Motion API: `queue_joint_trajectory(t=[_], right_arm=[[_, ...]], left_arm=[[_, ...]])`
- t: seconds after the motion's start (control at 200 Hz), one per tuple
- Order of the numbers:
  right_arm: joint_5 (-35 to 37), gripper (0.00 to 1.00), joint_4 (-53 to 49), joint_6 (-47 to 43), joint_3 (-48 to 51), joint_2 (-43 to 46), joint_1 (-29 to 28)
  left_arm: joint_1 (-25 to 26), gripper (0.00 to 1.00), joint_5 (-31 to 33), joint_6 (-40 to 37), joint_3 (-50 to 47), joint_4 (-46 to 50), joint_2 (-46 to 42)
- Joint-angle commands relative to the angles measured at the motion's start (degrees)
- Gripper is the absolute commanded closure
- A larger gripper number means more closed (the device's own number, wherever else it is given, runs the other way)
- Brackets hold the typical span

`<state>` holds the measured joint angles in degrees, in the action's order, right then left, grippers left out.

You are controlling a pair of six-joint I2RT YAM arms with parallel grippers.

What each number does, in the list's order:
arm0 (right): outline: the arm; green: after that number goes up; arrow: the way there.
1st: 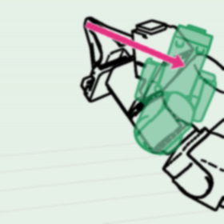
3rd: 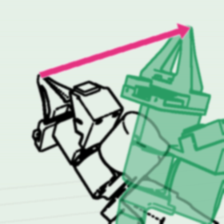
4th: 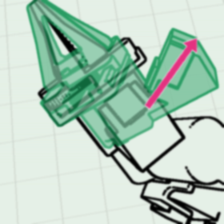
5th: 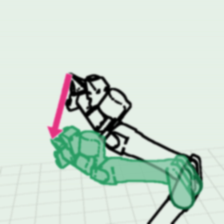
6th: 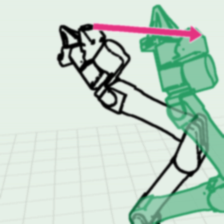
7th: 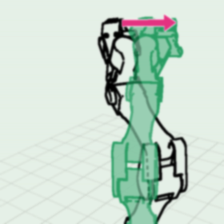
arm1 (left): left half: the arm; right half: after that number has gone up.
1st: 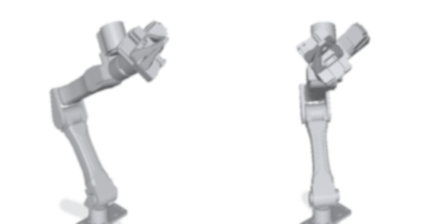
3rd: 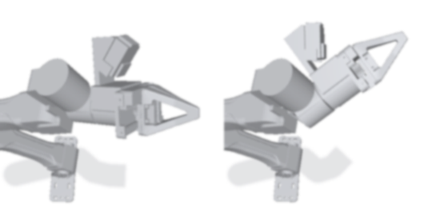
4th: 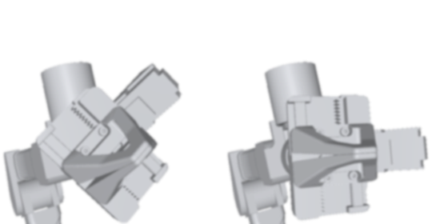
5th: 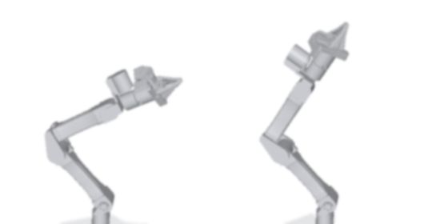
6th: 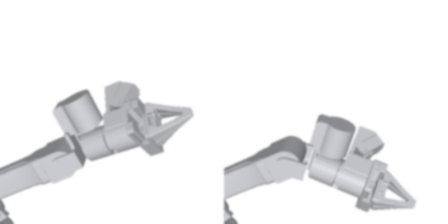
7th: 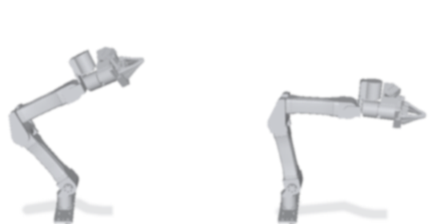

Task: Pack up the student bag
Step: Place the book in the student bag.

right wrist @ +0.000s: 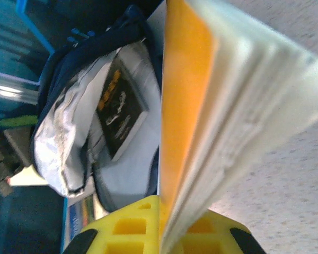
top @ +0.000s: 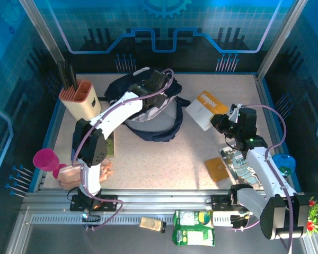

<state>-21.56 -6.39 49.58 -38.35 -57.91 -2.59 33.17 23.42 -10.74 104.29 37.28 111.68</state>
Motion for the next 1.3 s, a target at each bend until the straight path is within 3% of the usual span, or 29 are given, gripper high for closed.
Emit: queue_joint_trajectory(t=[0.0, 0.225, 0.5, 0.85, 1.106, 1.226, 1.296], right_arm=[[-5.96, 0.98, 7.02, 5.10, 0.55, -1.77, -4.87], [-2.30, 0.98, 17.70, 11.59, -2.95, -13.13, -15.23], [2.06, 0.98, 35.36, 21.22, -10.86, -33.30, -19.54], [15.53, 0.98, 27.02, 27.57, -25.65, -51.91, -24.88], [19.69, 0.92, 23.99, 28.38, -37.23, -62.69, -29.13], [19.43, 0.81, 25.32, 27.60, -38.35, -64.17, -29.34], [17.06, 0.68, 27.16, 24.68, -38.26, -63.71, -29.23]], left_arm=[[0.38, 1.00, -3.44, 1.51, 1.71, -9.93, -5.14], [0.40, 1.00, -3.14, 1.79, 0.65, -12.76, -6.41], [0.23, 1.00, -3.46, 2.71, 1.08, -14.18, -7.07], [-1.24, 1.00, -6.38, 5.72, 1.51, -13.49, -7.25], [-4.57, 1.00, -16.06, 9.85, 1.27, -13.18, -8.59], [-5.68, 1.00, -18.88, 11.16, 0.69, -12.99, -8.84], [-5.98, 1.00, -19.01, 11.66, 0.15, -13.21, -9.06]])
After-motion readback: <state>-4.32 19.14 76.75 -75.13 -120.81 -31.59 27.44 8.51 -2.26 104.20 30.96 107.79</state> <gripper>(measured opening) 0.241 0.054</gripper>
